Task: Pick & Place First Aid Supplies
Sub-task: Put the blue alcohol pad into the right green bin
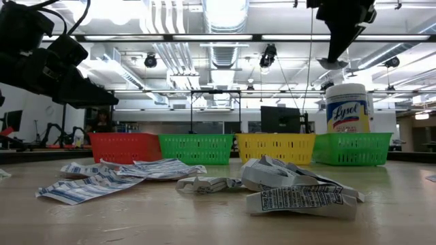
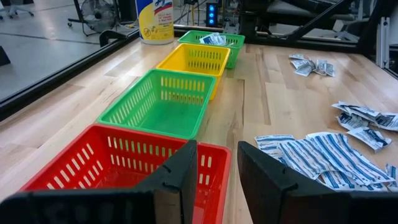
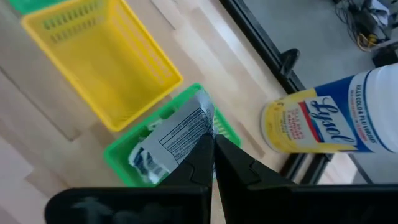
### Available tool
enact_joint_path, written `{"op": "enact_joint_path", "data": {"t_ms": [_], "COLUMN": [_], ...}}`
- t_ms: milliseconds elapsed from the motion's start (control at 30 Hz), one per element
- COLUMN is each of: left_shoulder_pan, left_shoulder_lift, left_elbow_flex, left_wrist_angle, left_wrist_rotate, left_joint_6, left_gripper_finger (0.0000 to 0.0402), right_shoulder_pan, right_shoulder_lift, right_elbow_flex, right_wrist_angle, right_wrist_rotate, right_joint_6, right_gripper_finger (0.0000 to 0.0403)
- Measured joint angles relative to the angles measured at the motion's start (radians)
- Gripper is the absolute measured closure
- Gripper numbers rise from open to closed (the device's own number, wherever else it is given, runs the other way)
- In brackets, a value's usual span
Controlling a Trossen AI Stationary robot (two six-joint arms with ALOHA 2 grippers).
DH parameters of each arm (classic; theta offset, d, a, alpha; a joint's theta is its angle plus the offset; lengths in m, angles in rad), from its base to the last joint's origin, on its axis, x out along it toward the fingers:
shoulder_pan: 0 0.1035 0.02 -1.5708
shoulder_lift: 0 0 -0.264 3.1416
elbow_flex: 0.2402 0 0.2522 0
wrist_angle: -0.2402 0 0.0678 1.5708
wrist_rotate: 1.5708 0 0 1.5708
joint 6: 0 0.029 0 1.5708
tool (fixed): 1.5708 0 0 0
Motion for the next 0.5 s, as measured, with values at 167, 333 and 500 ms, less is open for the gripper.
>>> {"op": "enact_joint_path", "data": {"t_ms": [167,333,500], "left_shoulder_pan": [0.000,0.000,0.000], "left_shoulder_lift": [0.000,0.000,0.000], "left_elbow_flex": [0.000,0.000,0.000], "left_wrist_angle": [0.000,0.000,0.000], "left_wrist_rotate": [0.000,0.000,0.000], "left_joint_6": [0.000,0.000,0.000], "left_gripper_finger": [0.0289,0.0289,0.0289], "right_shoulder_pan": [-0.048,-0.073,-0.073], "right_shoulder_lift": [0.000,0.000,0.000], "right_elbow_flex": [-0.010,-0.056,-0.138], "right_wrist_angle": [0.003,0.012,0.065], "right_wrist_rotate": [-0.002,-0.048,-0.071], "right_joint_6": [-0.031,-0.030,-0.023], "right_gripper_finger": [0.0394,0.0394,0.0394]}}
